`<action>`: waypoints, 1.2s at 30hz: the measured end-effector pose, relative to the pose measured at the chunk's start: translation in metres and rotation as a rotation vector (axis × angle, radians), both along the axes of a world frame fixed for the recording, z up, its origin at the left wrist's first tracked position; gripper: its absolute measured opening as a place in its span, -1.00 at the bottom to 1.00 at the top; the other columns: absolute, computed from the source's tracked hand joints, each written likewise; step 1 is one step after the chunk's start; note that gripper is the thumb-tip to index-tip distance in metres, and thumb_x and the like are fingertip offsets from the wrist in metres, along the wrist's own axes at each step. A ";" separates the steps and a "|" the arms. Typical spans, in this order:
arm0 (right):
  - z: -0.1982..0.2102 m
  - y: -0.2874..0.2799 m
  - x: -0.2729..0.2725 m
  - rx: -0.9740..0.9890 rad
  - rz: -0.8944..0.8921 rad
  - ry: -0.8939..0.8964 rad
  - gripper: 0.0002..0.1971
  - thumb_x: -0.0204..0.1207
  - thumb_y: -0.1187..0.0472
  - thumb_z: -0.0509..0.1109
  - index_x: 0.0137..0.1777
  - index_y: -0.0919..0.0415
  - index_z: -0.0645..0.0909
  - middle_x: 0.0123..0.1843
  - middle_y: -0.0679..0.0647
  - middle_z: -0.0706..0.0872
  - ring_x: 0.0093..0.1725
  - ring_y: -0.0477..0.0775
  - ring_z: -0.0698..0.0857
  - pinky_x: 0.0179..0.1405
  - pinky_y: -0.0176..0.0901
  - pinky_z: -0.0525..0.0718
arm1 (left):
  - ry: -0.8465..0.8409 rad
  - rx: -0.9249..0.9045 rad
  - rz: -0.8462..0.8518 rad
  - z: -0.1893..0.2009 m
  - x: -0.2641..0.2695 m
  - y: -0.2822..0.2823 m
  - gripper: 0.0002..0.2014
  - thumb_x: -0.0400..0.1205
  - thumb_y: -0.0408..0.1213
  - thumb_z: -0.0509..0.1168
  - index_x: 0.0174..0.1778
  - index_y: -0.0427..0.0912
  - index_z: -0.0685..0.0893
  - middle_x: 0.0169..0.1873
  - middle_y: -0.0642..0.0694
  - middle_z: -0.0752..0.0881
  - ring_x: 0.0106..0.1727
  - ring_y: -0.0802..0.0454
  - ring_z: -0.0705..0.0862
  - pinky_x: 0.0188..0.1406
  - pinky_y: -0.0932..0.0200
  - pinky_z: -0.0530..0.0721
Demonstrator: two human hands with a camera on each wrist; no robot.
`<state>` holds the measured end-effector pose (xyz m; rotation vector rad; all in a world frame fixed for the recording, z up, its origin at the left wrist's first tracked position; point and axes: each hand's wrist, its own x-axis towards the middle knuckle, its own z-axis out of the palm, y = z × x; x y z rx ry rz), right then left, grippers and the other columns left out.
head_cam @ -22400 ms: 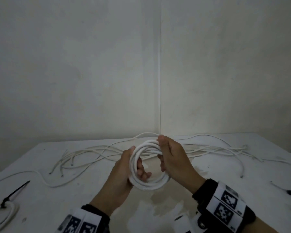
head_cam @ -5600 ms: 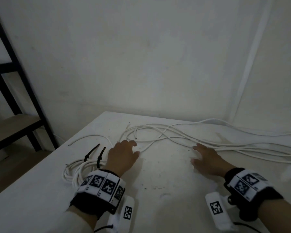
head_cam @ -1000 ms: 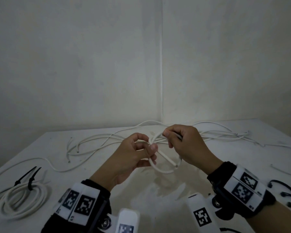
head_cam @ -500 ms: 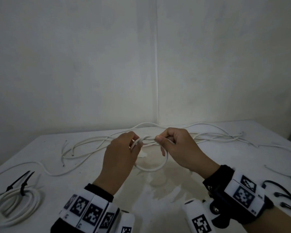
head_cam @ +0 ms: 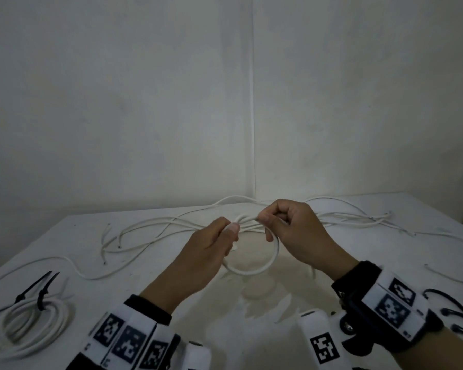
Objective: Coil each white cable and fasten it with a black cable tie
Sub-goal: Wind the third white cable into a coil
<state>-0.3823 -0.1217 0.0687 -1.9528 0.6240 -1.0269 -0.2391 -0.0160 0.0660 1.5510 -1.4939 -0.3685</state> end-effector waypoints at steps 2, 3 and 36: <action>0.000 -0.002 -0.003 -0.022 -0.006 0.009 -0.79 0.52 0.23 0.38 -0.36 0.11 0.60 -0.60 -0.10 0.63 -0.51 -0.17 0.51 -0.38 -0.40 0.47 | -0.101 0.032 0.003 0.000 0.002 0.001 -0.69 0.71 -0.17 0.03 -0.33 -0.04 0.52 -0.48 0.05 0.51 -0.49 0.25 0.45 -0.45 0.40 0.37; 0.001 -0.002 -0.004 -0.033 -0.006 0.011 -0.79 0.52 0.24 0.38 -0.36 0.11 0.60 -0.60 -0.10 0.63 -0.50 -0.17 0.52 -0.38 -0.40 0.47 | -0.137 0.046 0.004 0.001 0.003 0.002 -0.68 0.71 -0.18 0.02 -0.34 -0.02 0.52 -0.47 0.05 0.53 -0.47 0.26 0.47 -0.43 0.41 0.39; -0.023 -0.047 -0.025 -0.245 -0.122 0.142 -0.84 0.57 0.16 0.32 -0.19 -0.14 0.52 -0.45 -0.09 0.54 -0.45 -0.16 0.49 -0.39 -0.43 0.43 | 0.900 -0.086 0.098 -0.003 0.046 -0.004 -0.66 0.74 -0.25 -0.01 -0.32 -0.24 0.47 -0.72 0.11 0.30 -0.72 0.24 0.27 -0.67 0.38 0.48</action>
